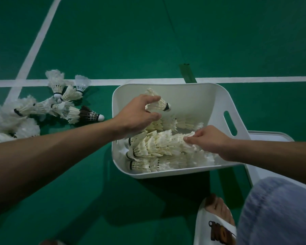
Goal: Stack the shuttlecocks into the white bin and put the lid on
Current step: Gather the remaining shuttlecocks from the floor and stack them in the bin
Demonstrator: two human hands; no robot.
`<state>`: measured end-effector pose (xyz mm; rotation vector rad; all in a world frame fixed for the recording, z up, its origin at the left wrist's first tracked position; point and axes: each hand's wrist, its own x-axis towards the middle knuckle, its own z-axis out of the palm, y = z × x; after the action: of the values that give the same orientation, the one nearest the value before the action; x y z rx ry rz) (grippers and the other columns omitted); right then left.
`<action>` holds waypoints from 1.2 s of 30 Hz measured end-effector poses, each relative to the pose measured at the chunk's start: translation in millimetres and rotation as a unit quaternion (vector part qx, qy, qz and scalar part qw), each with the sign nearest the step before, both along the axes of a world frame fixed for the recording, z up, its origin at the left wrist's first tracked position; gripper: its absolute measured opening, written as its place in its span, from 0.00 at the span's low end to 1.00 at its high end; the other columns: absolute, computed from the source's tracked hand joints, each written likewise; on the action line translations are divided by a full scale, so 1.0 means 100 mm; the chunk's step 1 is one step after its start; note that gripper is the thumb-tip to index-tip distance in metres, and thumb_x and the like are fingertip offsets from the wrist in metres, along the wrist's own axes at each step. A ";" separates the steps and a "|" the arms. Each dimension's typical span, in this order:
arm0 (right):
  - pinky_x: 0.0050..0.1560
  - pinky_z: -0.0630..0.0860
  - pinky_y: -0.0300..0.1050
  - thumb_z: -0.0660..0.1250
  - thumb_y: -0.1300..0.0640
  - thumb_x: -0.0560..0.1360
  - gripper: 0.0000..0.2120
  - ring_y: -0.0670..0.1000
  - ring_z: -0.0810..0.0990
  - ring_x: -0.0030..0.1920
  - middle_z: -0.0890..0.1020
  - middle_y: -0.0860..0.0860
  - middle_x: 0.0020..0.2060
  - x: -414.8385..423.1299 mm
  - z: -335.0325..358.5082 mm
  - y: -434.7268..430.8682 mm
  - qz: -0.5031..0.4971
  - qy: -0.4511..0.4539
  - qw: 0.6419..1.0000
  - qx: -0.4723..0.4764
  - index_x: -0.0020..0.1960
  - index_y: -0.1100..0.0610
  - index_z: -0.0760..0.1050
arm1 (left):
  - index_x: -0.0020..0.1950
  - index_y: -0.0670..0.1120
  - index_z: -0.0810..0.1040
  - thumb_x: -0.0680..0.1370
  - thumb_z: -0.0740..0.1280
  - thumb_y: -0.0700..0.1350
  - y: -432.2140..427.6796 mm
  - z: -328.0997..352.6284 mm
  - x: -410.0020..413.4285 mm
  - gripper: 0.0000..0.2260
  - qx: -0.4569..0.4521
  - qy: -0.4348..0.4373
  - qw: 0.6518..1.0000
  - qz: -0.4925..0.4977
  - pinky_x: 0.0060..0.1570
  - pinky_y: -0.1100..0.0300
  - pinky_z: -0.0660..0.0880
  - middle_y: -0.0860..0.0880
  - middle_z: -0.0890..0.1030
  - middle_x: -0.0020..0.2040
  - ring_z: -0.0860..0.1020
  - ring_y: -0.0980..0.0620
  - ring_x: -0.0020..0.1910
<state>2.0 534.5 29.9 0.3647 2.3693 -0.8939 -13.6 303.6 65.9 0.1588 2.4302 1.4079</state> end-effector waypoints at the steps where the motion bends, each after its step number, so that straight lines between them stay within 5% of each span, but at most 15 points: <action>1: 0.47 0.77 0.49 0.72 0.42 0.70 0.26 0.59 0.80 0.43 0.82 0.61 0.45 -0.01 0.03 -0.01 0.012 0.017 1.000 0.009 0.42 0.68 0.80 | 0.73 0.50 0.68 0.76 0.69 0.43 0.00 0.00 0.00 0.25 0.002 0.000 1.000 0.000 0.63 0.48 0.73 0.50 0.66 0.73 0.78 0.53 0.53; 4: 0.41 0.77 0.51 0.72 0.49 0.73 0.23 0.54 0.74 0.37 0.82 0.68 0.46 -0.06 0.07 -0.05 0.002 0.049 0.999 0.004 0.45 0.72 0.79 | 0.73 0.49 0.68 0.76 0.69 0.43 -0.01 0.00 0.00 0.25 0.005 0.001 1.000 0.000 0.63 0.48 0.73 0.50 0.66 0.73 0.79 0.54 0.52; 8: 0.48 0.81 0.53 0.67 0.62 0.77 0.10 0.53 0.78 0.36 0.79 0.61 0.36 -0.05 0.08 -0.11 -0.027 0.000 0.998 -0.058 0.46 0.71 0.78 | 0.73 0.50 0.68 0.76 0.68 0.43 -0.04 0.02 0.02 0.25 0.000 0.005 1.000 -0.006 0.62 0.49 0.73 0.51 0.65 0.73 0.79 0.55 0.51; 19: 0.38 0.82 0.41 0.67 0.64 0.76 0.10 0.50 0.78 0.34 0.75 0.57 0.37 -0.16 -0.02 -0.20 -0.078 -0.066 0.986 -0.128 0.36 0.65 0.75 | 0.70 0.52 0.71 0.77 0.68 0.43 -0.08 0.04 0.04 0.21 -0.013 0.022 1.000 -0.017 0.53 0.60 0.74 0.52 0.74 0.67 0.78 0.54 0.54; 25: 0.39 0.83 0.42 0.72 0.62 0.72 0.09 0.54 0.84 0.37 0.83 0.60 0.40 -0.20 0.06 -0.01 -0.042 -0.090 0.989 -0.110 0.46 0.70 0.80 | 0.57 0.52 0.78 0.77 0.68 0.43 -0.01 0.00 0.00 0.10 -0.090 0.094 0.991 -0.035 0.53 0.64 0.67 0.58 0.75 0.54 0.73 0.59 0.53; 30: 0.46 0.83 0.48 0.77 0.59 0.67 0.11 0.56 0.85 0.43 0.85 0.57 0.42 -0.26 0.24 0.23 0.014 0.085 0.995 -0.051 0.46 0.63 0.81 | 0.44 0.49 0.73 0.71 0.75 0.47 0.19 -0.03 -0.02 0.11 -0.085 0.102 0.990 -0.042 0.46 0.56 0.76 0.55 0.76 0.44 0.76 0.52 0.46; 36: 0.50 0.81 0.41 0.79 0.54 0.64 0.24 0.41 0.79 0.53 0.79 0.41 0.53 -0.28 0.50 0.15 0.180 0.244 0.951 -0.061 0.58 0.49 0.77 | 0.42 0.48 0.66 0.69 0.75 0.43 0.51 -0.02 -0.12 0.17 -0.116 0.169 0.974 -0.099 0.36 0.65 0.69 0.52 0.68 0.46 0.70 0.51 0.43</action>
<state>-25.8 549.4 79.4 -0.3766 2.6742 -1.0315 -25.4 354.7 63.9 0.6096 2.7347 1.0735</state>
